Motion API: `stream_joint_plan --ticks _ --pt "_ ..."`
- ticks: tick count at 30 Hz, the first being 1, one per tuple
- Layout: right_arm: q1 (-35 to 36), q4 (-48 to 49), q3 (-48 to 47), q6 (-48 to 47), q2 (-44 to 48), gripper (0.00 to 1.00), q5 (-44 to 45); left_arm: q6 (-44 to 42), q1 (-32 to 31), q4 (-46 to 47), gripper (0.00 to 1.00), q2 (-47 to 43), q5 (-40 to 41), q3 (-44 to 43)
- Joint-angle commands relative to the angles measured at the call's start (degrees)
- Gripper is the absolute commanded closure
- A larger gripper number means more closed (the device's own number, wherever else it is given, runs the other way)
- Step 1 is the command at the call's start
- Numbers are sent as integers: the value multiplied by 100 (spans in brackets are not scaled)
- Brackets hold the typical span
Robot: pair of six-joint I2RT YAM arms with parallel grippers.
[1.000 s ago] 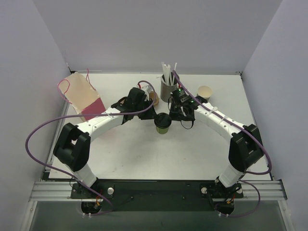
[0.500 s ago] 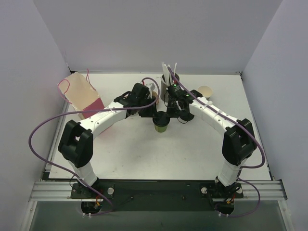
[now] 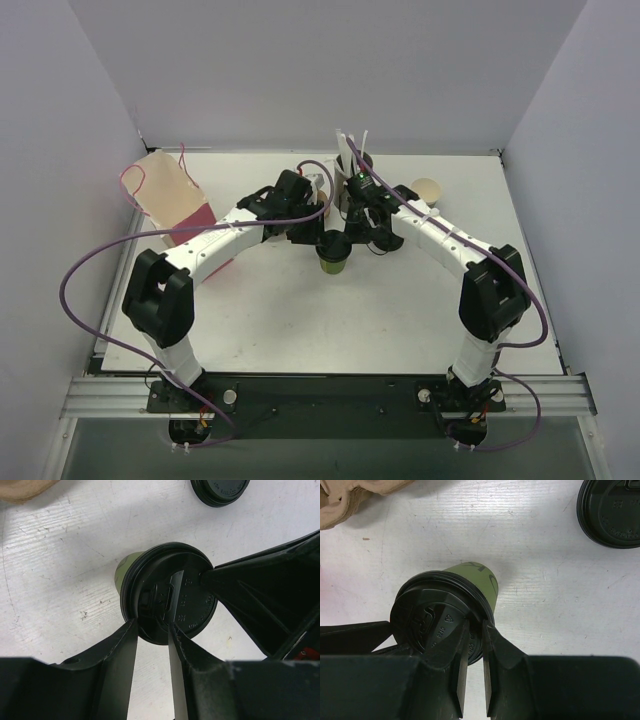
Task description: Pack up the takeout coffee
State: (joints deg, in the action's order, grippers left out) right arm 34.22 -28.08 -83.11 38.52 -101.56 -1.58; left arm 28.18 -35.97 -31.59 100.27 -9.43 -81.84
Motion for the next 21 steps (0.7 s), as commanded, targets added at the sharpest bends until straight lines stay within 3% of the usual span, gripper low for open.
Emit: stream_joint_plan --ticks 1,21 --pt "50 -471 -21 -108 -268 88 123 -32 -25 -66 60 72 -50 -253" --pt "59 -471 58 -91 -277 89 106 249 -130 57 67 300 292 397"
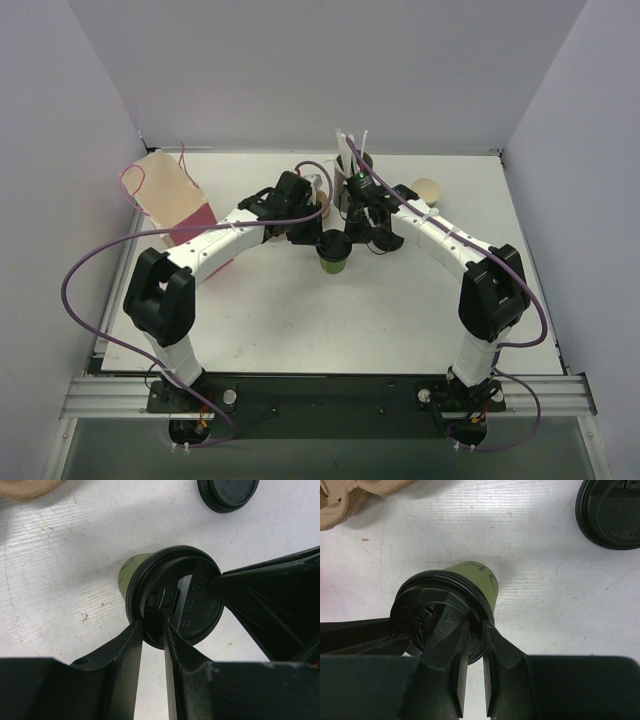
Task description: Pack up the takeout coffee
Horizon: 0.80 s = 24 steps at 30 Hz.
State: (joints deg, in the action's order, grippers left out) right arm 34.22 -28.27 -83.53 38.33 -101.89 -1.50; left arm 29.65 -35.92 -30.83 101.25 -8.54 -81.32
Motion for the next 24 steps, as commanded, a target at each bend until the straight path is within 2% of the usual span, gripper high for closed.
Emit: stream_joint_plan --ticks 1,24 --pt "59 -451 100 -62 -253 89 97 102 -134 -20 68 185 325 458" --pt "59 -319 513 0 -279 89 9 884 -178 912 71 96 590 2278"
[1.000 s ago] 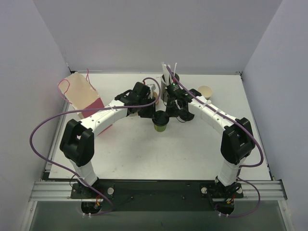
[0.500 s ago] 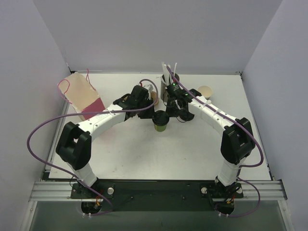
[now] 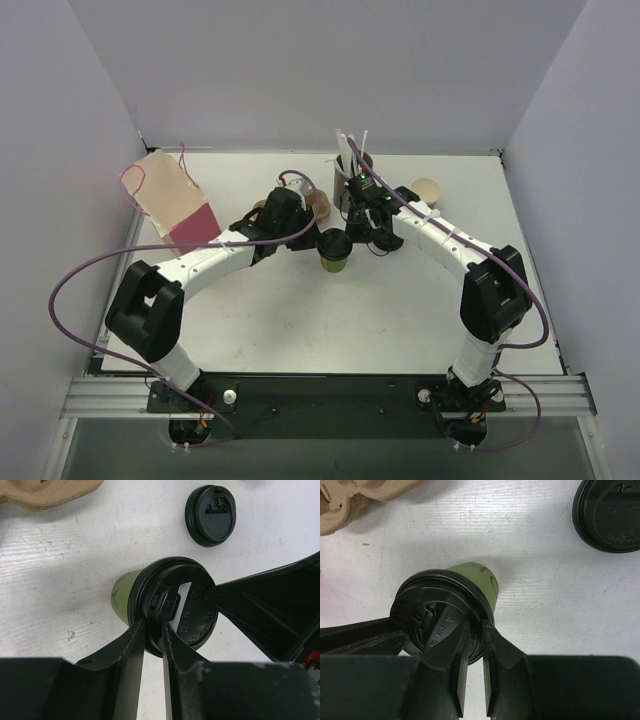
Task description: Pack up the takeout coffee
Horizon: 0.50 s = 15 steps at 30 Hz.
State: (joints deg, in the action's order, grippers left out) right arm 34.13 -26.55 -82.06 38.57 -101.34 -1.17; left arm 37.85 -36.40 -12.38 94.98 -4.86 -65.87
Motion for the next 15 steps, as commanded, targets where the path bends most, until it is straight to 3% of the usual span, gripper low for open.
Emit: stream_joint_plan --ticks 1,7,15 --pt "68 -492 358 -25 -351 89 -24 91 -130 -907 71 741 231 837" --pt "59 -492 305 -60 -351 89 -6 101 -191 -923 71 715 354 997" --pt "32 -492 129 -86 -404 89 -32 -383 -227 -1688 72 671 864 31"
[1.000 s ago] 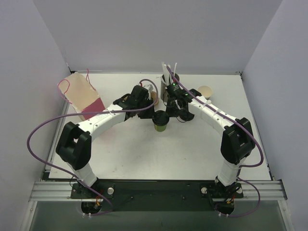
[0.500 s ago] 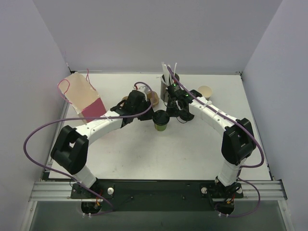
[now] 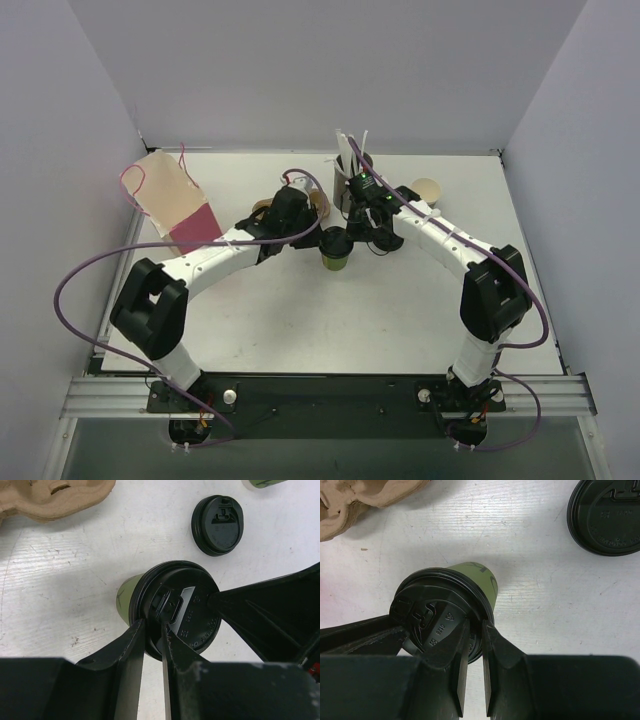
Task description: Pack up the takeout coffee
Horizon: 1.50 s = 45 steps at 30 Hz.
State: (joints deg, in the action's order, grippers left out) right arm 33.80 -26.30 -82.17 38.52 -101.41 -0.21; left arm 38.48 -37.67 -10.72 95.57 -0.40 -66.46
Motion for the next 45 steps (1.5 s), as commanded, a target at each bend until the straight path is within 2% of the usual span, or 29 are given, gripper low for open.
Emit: stream_joint_plan --ticks 1,16,20,27,30,33,38,45 --pt "65 -525 131 -82 -415 89 -129 -473 -100 -1950 72 638 410 28" --pt "-5 -463 70 -117 -556 89 -278 -1027 -197 -2698 71 1086 910 -975" --pt "-23 -393 149 -126 -564 89 -313 -878 -276 -2532 72 1271 893 -625" --pt "-49 -331 298 -143 -582 89 -375 -438 -346 -1768 73 1473 252 307" --pt "-93 -323 360 -152 -547 89 -375 -411 -364 -1801 73 1412 225 370" --pt "-111 -314 351 -169 -512 89 -366 -534 -346 -2125 71 1052 409 38" --pt "-111 -366 141 -205 -529 89 -410 -894 -346 -2663 62 814 629 -1158" --pt "-111 -507 -79 -354 -573 89 -463 -1106 -338 -2936 60 841 726 -1994"
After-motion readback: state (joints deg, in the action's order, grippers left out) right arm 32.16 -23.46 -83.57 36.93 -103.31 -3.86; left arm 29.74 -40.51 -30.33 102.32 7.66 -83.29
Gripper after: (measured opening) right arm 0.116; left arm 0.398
